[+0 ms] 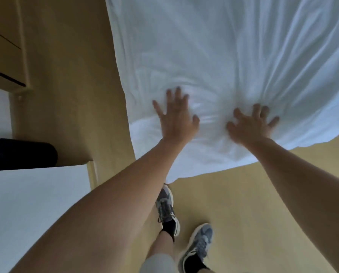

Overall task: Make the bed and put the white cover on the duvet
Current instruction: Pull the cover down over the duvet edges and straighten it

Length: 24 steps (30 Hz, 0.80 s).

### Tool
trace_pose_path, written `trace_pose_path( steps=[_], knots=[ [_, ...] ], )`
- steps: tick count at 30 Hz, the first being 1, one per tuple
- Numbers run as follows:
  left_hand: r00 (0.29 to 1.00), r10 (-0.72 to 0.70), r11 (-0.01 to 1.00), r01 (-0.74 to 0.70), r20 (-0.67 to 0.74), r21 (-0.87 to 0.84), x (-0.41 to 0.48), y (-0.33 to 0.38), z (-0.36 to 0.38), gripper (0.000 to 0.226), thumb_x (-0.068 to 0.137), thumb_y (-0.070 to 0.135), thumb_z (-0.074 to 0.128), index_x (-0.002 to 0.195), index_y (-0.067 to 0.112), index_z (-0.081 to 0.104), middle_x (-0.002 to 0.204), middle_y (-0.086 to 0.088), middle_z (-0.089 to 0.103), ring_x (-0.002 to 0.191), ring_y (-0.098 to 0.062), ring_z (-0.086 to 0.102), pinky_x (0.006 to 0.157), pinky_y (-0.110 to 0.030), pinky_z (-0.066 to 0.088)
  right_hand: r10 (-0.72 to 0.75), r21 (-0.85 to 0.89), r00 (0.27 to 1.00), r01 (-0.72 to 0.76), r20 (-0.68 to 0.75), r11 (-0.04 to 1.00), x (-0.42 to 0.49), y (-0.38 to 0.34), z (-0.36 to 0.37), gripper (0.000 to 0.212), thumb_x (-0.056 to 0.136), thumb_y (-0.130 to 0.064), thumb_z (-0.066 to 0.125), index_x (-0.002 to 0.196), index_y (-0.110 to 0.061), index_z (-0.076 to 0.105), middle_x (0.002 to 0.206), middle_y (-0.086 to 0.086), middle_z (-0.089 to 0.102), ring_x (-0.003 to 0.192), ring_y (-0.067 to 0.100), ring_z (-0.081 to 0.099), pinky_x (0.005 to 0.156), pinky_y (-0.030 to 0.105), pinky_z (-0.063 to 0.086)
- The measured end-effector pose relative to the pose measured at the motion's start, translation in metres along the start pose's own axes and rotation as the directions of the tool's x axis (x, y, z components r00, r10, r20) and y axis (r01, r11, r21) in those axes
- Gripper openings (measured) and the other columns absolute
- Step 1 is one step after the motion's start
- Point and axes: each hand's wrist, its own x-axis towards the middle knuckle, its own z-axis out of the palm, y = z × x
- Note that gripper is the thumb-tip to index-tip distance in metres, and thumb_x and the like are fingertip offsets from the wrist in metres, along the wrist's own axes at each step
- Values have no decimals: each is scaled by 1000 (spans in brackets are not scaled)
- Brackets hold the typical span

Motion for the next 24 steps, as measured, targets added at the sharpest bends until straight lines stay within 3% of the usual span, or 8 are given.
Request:
trace_pose_path(
  steps=[1,3,6,9,11,14,19,24],
  knots=[
    [959,-277,957,272,-51,-99,0,-29,-2,95,84,61,63,159,19,21,170,-5,8,157,-30,1,116,-69,-1,28,69,999,-30,23,997,-12,-16,6,57,96,-61,39,146,-34,42,163,24,8,152,40,3,117,66,4],
    [674,-707,531,705,214,-470,-7,-78,-1,133,51,81,80,157,20,29,164,-6,28,151,-33,28,117,-65,27,66,218,997,-72,36,973,-43,-53,22,69,92,-72,39,146,-29,46,163,27,9,152,39,5,119,60,4],
    [614,-531,7,693,584,-721,-29,-103,7,93,38,61,100,116,19,70,118,-2,74,99,-21,74,87,-43,60,295,659,949,-154,-107,736,-97,-112,43,65,81,-67,65,126,-19,63,140,16,47,133,36,41,109,45,28],
    [727,-489,127,606,483,-785,-47,-117,-2,41,68,34,94,99,16,74,96,-2,78,86,-24,76,78,-44,63,399,881,832,-460,386,107,-147,-169,62,63,66,-72,74,98,-19,67,107,4,66,107,30,63,96,42,48],
    [765,-447,134,569,463,-811,-56,-128,-10,31,79,33,87,102,17,73,96,-2,78,87,-23,76,80,-45,63,-121,600,649,-748,751,-285,-170,-201,63,77,57,-81,77,109,-24,67,115,-2,67,116,23,60,98,43,50],
    [710,-417,160,672,567,-723,-74,-139,-17,37,80,39,84,107,17,71,96,-3,78,85,-24,77,81,-45,63,-440,239,635,-704,635,-669,-175,-227,62,71,73,-63,80,130,-25,63,129,-3,68,124,18,61,108,43,46],
    [777,-187,211,630,601,-747,-29,-162,-49,61,68,47,92,117,16,72,106,-1,78,96,-22,76,90,-44,60,5,476,647,-555,762,-682,-170,-245,84,64,74,-55,83,121,-18,61,108,5,73,92,27,72,73,43,63],
    [783,-75,307,608,618,-733,26,-160,-42,33,82,19,85,112,13,75,107,-3,77,100,-23,74,90,-41,60,-365,199,605,-666,707,-719,-187,-301,83,128,32,-77,89,135,-10,54,114,5,73,101,23,71,82,38,58]
  ],
)
